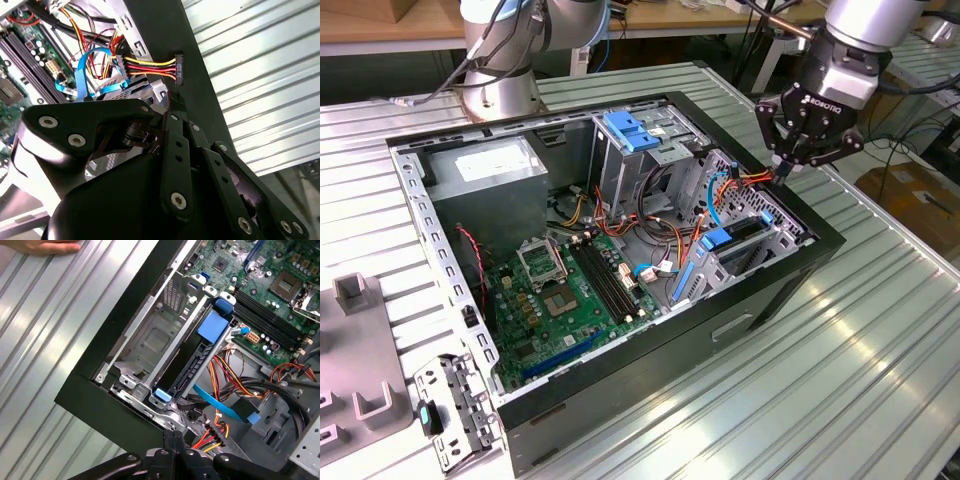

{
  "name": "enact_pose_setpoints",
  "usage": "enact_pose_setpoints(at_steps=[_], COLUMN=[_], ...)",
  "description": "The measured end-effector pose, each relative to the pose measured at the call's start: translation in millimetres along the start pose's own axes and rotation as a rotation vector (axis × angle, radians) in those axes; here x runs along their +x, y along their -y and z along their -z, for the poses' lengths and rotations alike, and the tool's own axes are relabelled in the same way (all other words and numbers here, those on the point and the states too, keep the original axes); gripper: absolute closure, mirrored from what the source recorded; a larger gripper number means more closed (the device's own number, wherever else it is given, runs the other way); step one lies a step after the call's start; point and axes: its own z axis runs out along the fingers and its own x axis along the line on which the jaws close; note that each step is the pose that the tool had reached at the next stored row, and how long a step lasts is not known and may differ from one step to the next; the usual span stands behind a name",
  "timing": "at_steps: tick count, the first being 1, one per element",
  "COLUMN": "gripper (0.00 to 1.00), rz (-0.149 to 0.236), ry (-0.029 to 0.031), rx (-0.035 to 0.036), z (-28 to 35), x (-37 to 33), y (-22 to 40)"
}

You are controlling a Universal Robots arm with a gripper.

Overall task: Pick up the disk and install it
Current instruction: 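Insert the first disk wire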

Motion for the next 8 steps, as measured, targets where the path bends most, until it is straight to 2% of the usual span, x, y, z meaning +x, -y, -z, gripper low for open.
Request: enact_pose_setpoints(at_steps=[1,2,5,8], gripper=[0.89,0.83,0.83,0.82], rz=[0.02,0.033,0.062,0.079], ry=[-0.0002,-0.0003,-0.0006,-0.0007], rx=[0.0006,0.001,0.0019,0.0025], z=[0.0,0.0,0.1,0.1], x=[0.0,0.0,-0.5,-2.2], y=[0.0,0.0,1.5,5.6])
